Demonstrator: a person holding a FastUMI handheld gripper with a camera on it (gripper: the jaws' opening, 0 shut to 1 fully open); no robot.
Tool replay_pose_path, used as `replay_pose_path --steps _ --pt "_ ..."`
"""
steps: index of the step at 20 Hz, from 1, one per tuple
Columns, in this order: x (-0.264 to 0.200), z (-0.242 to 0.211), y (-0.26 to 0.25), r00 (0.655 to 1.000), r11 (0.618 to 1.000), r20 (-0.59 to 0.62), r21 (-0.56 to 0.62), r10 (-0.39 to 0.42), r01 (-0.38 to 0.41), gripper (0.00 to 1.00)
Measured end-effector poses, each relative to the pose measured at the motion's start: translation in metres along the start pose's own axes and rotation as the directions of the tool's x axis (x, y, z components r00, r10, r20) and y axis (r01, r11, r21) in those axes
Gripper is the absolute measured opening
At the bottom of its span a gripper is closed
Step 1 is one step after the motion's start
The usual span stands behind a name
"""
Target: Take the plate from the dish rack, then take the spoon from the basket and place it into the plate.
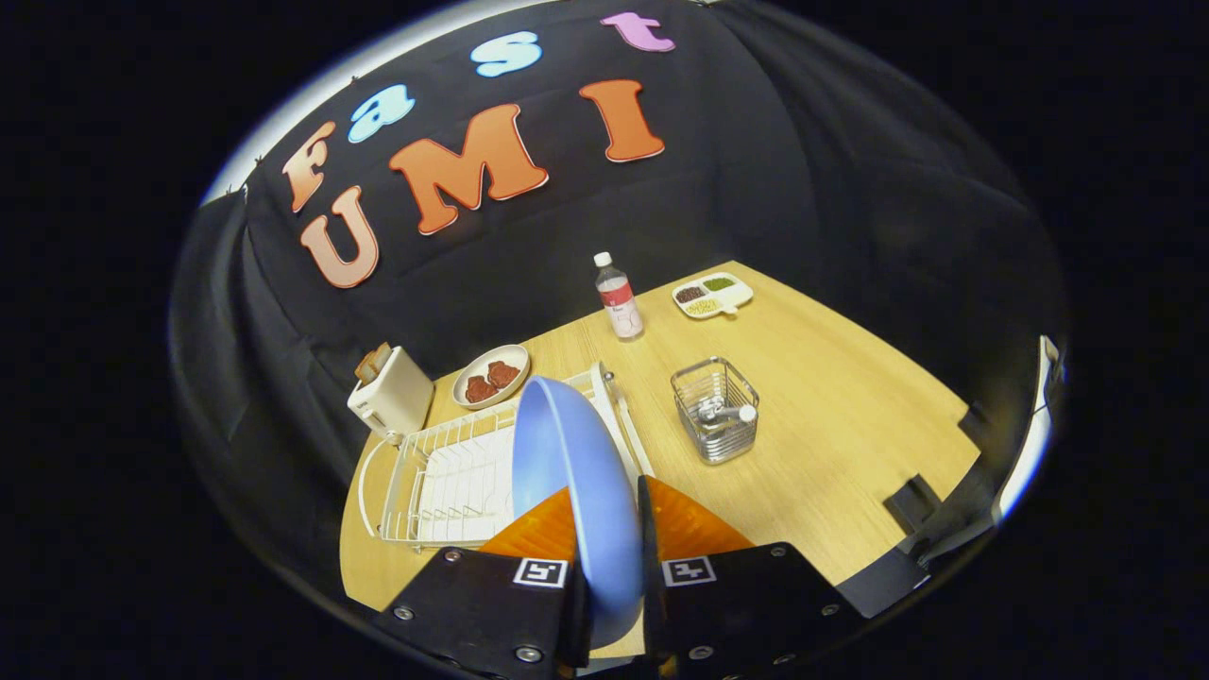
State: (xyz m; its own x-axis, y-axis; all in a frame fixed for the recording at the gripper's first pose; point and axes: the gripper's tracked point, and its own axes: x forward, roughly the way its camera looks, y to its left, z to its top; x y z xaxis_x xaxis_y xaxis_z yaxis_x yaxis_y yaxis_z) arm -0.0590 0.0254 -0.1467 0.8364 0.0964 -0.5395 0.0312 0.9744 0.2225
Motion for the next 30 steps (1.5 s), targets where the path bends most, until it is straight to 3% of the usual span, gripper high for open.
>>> replay_pose_path --steps 7,14,19,24,26,30 --pt "0.000 -0.071 -0.012 0.991 0.981 -0.107 0.184 0.084 -0.063 0.22" --pt "0.020 -0.133 0.004 0.962 0.951 -0.201 0.283 0.183 -0.122 0.22" --pt "0.033 -0.170 0.003 0.936 0.941 -0.283 0.319 0.212 -0.116 0.22" --pt "0.039 -0.174 0.001 0.930 0.925 -0.298 0.366 0.216 -0.097 0.25" --pt "0.043 -0.171 -0.008 0.933 0.940 -0.310 0.332 0.184 -0.076 0.29" --pt "0.040 -0.151 -0.025 0.945 0.955 -0.295 0.291 0.142 -0.053 0.58"
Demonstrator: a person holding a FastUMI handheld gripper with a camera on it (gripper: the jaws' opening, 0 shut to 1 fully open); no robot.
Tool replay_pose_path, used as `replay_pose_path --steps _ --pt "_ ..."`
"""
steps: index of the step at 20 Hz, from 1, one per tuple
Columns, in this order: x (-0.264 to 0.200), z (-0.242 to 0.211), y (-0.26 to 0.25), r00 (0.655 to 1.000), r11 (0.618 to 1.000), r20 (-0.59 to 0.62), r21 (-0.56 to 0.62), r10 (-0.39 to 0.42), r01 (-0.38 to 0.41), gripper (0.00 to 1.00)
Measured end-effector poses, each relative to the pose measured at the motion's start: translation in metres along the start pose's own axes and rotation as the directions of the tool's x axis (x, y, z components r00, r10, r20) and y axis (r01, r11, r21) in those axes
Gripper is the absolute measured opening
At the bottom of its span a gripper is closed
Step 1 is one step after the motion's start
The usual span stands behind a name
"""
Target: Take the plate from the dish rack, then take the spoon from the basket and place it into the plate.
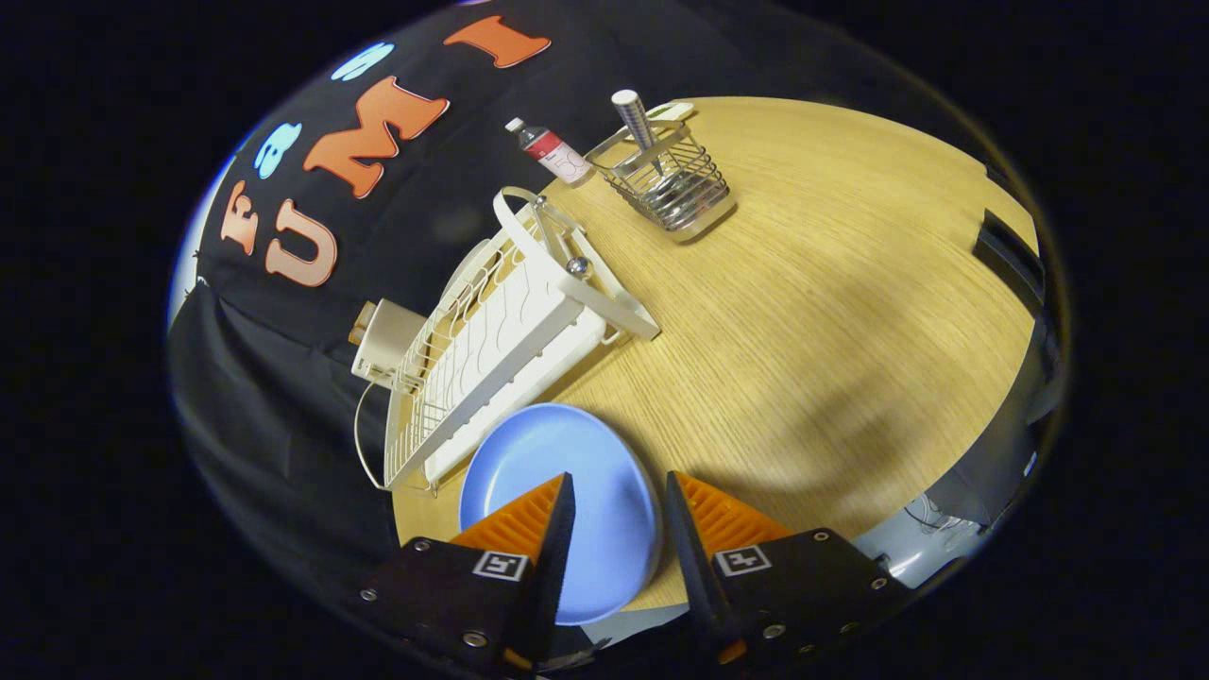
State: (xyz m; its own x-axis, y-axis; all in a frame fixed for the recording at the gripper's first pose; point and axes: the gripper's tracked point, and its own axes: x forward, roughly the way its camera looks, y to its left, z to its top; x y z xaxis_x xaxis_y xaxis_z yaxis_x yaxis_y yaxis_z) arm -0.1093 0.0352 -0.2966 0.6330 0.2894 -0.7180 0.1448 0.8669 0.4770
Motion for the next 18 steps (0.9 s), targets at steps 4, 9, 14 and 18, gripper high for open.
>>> replay_pose_path --steps 4,9,14,18 --pt "-0.013 0.032 -0.018 0.994 0.989 0.063 -0.116 -0.086 0.093 0.85" --pt "-0.033 0.089 -0.031 0.966 0.942 0.199 -0.257 -0.166 0.215 0.99" --pt "-0.047 0.141 -0.027 0.930 0.877 0.323 -0.379 -0.174 0.296 0.99" --pt "-0.052 0.180 -0.017 0.898 0.834 0.418 -0.441 -0.136 0.332 0.99"
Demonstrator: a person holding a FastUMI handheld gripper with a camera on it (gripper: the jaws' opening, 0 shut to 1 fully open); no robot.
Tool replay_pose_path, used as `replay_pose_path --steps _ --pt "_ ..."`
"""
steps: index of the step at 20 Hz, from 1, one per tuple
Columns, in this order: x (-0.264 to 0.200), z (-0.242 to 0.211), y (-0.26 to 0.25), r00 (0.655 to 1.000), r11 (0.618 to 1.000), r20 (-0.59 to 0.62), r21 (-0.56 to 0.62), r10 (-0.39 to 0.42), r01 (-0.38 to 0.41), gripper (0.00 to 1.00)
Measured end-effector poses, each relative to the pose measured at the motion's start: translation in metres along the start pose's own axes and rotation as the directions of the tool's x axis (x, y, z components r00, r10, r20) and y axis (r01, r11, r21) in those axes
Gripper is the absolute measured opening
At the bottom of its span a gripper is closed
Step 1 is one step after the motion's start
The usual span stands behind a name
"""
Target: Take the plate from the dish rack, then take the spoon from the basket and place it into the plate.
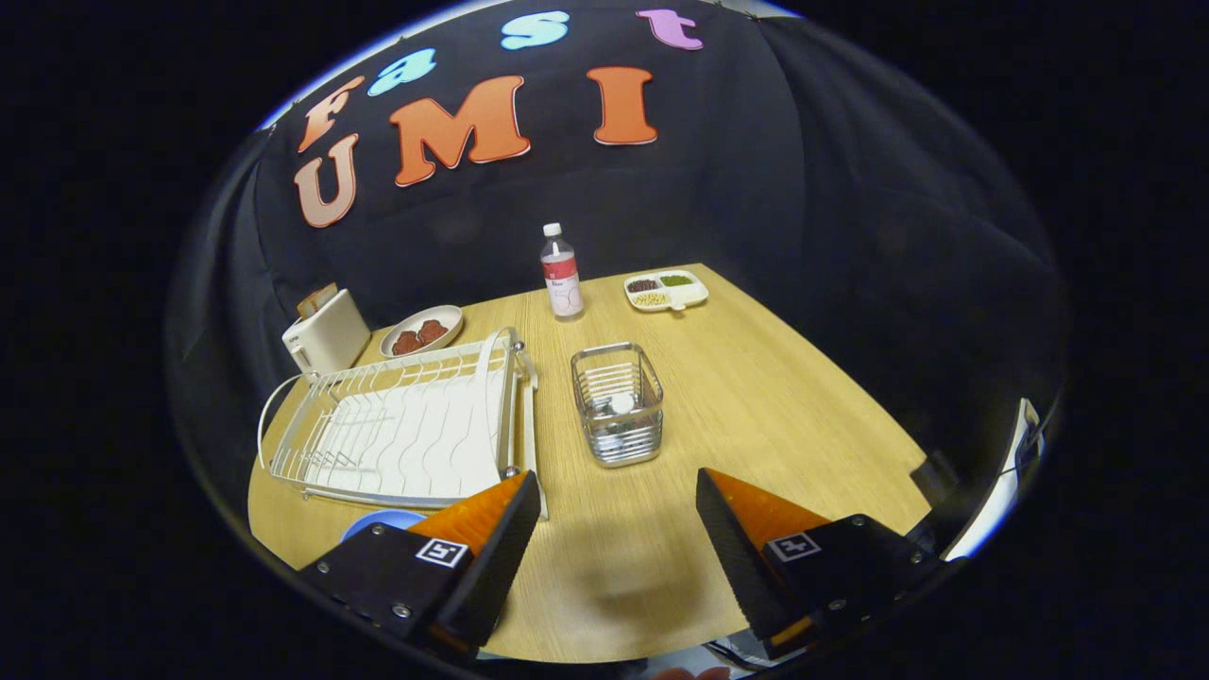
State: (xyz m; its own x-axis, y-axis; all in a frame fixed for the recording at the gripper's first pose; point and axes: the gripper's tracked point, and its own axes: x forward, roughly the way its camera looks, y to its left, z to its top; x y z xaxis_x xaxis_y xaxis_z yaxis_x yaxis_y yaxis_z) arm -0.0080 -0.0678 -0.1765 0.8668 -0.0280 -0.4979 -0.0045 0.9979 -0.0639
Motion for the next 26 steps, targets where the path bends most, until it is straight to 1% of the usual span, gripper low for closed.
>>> replay_pose_path --steps 4,7,10,12,13,14,15,16,17,18,19,20,21,23,26 --pt "0.016 0.029 0.001 0.996 0.998 0.084 -0.046 0.041 -0.037 0.99" --pt "0.033 0.043 -0.004 0.990 0.996 0.136 -0.081 0.044 -0.033 0.99" --pt "0.052 0.042 -0.005 0.989 0.993 0.134 -0.106 0.068 -0.054 0.99" --pt "0.062 0.040 -0.003 0.988 0.990 0.125 -0.117 0.090 -0.076 0.94" --pt "0.069 0.038 -0.002 0.988 0.988 0.116 -0.128 0.100 -0.085 0.86" --pt "0.073 0.035 -0.003 0.988 0.986 0.108 -0.140 0.106 -0.090 0.81" --pt "0.076 0.032 -0.003 0.988 0.984 0.101 -0.151 0.116 -0.100 0.71" --pt "0.078 0.030 -0.001 0.987 0.981 0.093 -0.155 0.128 -0.112 0.66" --pt "0.079 0.028 0.001 0.986 0.979 0.090 -0.159 0.142 -0.126 0.55" --pt "0.082 0.026 0.001 0.986 0.977 0.085 -0.168 0.147 -0.131 0.49" --pt "0.084 0.023 0.000 0.986 0.974 0.079 -0.182 0.150 -0.134 0.39" --pt "0.084 0.022 -0.001 0.986 0.972 0.076 -0.195 0.150 -0.132 0.33" --pt "0.084 0.025 0.000 0.984 0.970 0.083 -0.199 0.157 -0.138 0.18" --pt "0.081 0.030 -0.003 0.983 0.972 0.100 -0.193 0.154 -0.133 0.10" --pt "0.072 0.040 -0.003 0.980 0.974 0.120 -0.181 0.158 -0.135 0.08"
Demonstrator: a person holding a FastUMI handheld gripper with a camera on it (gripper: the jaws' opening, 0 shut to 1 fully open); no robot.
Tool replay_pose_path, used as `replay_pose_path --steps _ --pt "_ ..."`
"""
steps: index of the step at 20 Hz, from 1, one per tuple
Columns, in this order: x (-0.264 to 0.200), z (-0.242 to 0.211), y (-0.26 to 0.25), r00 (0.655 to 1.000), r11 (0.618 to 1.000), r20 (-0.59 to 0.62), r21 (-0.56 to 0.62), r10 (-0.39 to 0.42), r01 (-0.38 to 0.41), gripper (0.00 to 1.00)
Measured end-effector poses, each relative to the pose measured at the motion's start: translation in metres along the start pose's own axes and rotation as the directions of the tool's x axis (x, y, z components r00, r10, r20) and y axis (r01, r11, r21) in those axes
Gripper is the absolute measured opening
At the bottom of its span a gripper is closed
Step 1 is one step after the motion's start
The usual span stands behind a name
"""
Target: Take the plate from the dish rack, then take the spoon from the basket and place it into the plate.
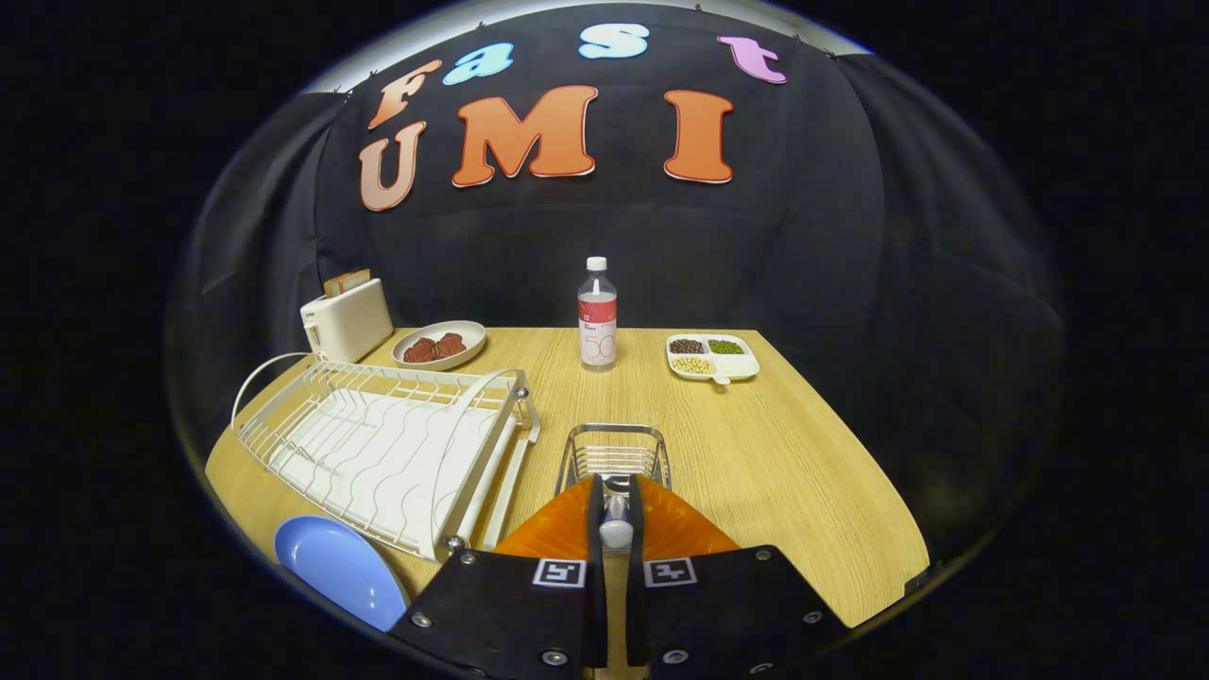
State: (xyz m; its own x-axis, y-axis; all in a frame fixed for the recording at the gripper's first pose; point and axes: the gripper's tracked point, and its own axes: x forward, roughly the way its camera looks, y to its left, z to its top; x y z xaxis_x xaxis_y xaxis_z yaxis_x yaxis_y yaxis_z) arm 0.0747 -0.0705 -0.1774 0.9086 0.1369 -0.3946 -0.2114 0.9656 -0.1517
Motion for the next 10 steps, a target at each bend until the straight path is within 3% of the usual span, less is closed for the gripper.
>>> replay_pose_path --steps 10 --pt "-0.055 0.050 0.019 0.995 0.999 0.101 -0.035 -0.018 0.022 0.08"
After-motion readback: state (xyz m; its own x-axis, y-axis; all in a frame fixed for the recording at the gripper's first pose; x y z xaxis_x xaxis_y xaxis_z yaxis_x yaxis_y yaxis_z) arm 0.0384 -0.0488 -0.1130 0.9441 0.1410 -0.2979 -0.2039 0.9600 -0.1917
